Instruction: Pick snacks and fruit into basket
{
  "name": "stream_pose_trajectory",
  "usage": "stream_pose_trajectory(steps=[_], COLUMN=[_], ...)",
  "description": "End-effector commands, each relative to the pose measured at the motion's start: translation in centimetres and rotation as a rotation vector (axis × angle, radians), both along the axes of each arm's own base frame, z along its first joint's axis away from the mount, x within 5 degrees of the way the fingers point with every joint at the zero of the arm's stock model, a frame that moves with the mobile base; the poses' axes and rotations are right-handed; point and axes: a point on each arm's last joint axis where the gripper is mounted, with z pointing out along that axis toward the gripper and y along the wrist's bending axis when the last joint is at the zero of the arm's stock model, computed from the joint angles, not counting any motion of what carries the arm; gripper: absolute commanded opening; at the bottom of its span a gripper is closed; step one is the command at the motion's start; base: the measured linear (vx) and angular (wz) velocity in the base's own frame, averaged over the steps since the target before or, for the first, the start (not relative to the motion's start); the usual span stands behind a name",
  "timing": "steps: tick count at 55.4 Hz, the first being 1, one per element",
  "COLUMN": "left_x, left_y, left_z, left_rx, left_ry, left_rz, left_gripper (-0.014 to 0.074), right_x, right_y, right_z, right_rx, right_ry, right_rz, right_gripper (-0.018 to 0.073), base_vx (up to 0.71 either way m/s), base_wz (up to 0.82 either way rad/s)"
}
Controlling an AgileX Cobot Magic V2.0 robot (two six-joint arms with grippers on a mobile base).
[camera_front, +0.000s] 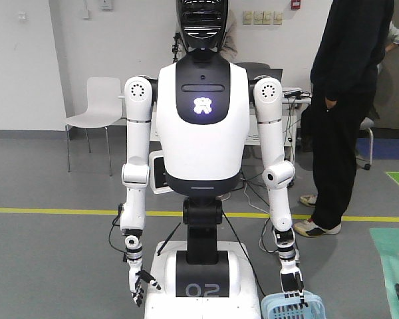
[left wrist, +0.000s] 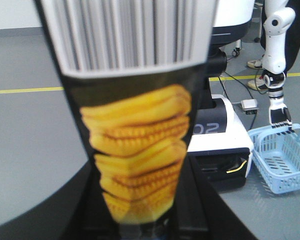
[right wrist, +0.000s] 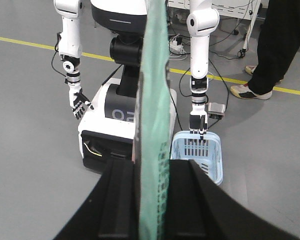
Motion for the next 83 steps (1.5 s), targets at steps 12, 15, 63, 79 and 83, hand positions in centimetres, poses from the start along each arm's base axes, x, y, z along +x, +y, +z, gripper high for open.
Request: stream_pose_trajectory(steps=[12,15,63,79,83], left_x=[0.06,0.06,0.06,0.06,0.06], left_y=[-0.12,-0.12,-0.12,-0.12,-0.12], left_z=[2.05,2.05,2.05,2.05,2.05], left_rx=[-0.015,-0.015,-0.015,-0.015,-0.015], left_ry=[-0.132,-0.132,-0.132,-0.132,-0.132], left_rz=[-0.013,-0.013,-0.013,-0.013,-0.013], left_gripper=[0.0017,0.0017,0.0017,0.0017,0.0017], right_x=[0.26,0.26,0.26,0.26,0.26], right_y=[-0.01,-0.01,-0.01,-0.01,-0.01], right_z=[1.9,1.9,1.89,1.89,1.89], right_rx=[0.004,0.004,0.004,0.004,0.004], right_ry=[-0.127,-0.127,-0.126,-0.126,-0.126], right_rz=[-0.002,-0.002,-0.002,-0.002,-0.002], right_gripper=[-0.0008,-0.0008,-0.0008,-0.0008,-0.0008], base_vx=[0.32,0.29,0.2,0.09,0.06], base_wz=[0.02,-0.01,-0.05,-0.04,-0.02])
